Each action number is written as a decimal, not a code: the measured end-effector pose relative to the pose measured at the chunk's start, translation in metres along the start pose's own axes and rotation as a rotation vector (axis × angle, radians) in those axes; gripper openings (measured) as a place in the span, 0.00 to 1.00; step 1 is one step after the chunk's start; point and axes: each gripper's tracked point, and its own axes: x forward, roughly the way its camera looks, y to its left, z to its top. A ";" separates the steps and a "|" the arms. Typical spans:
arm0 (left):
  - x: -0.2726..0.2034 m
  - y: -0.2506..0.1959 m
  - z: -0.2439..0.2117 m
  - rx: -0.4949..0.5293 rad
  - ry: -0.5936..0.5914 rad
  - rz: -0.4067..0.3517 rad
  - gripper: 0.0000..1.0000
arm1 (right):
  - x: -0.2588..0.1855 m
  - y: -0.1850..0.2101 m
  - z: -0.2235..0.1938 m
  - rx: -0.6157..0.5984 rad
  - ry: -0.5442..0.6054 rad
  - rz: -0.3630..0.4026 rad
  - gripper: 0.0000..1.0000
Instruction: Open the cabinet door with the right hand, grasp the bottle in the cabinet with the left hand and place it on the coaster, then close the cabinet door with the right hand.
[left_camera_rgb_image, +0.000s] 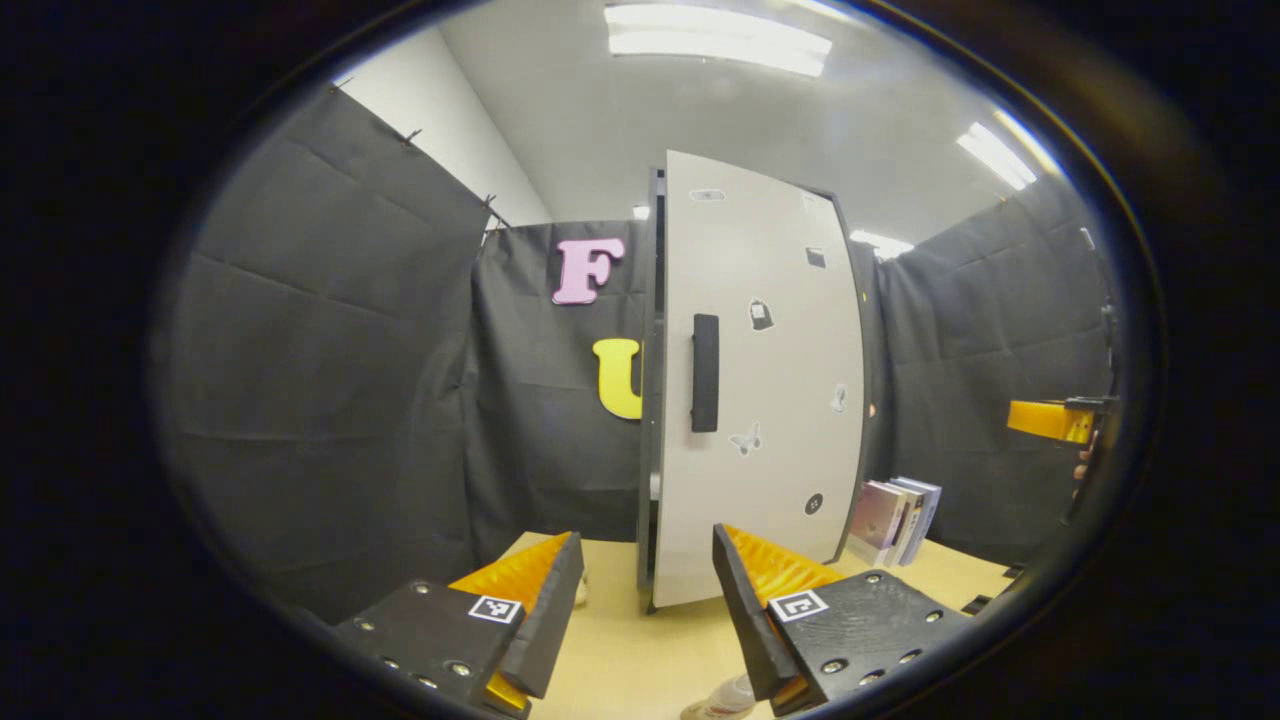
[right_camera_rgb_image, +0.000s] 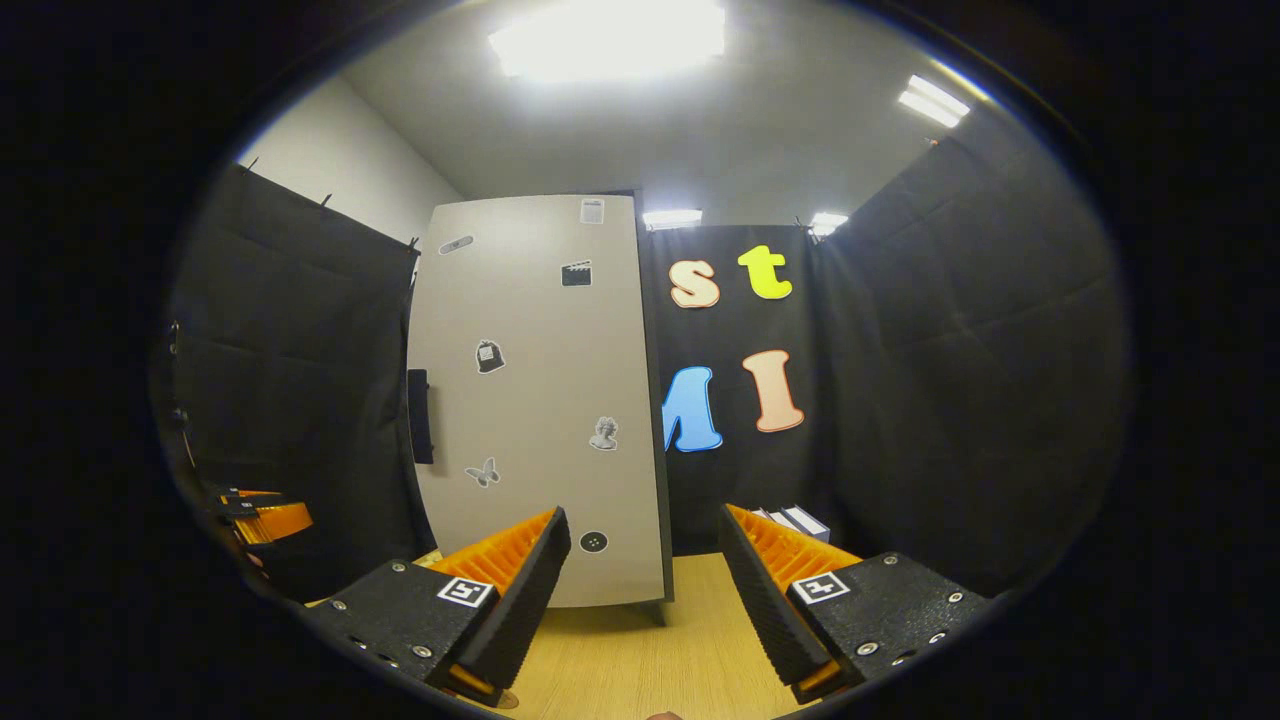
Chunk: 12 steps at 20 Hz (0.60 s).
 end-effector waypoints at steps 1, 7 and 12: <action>0.000 0.001 0.000 -0.001 0.000 0.001 0.74 | 0.000 0.001 -0.002 0.000 0.002 -0.001 0.93; 0.000 -0.001 0.000 0.004 -0.003 0.000 0.74 | -0.003 0.004 -0.007 0.002 0.011 -0.004 0.93; 0.000 -0.001 -0.002 -0.003 -0.004 0.009 0.74 | -0.004 0.006 -0.005 -0.008 0.003 -0.011 0.93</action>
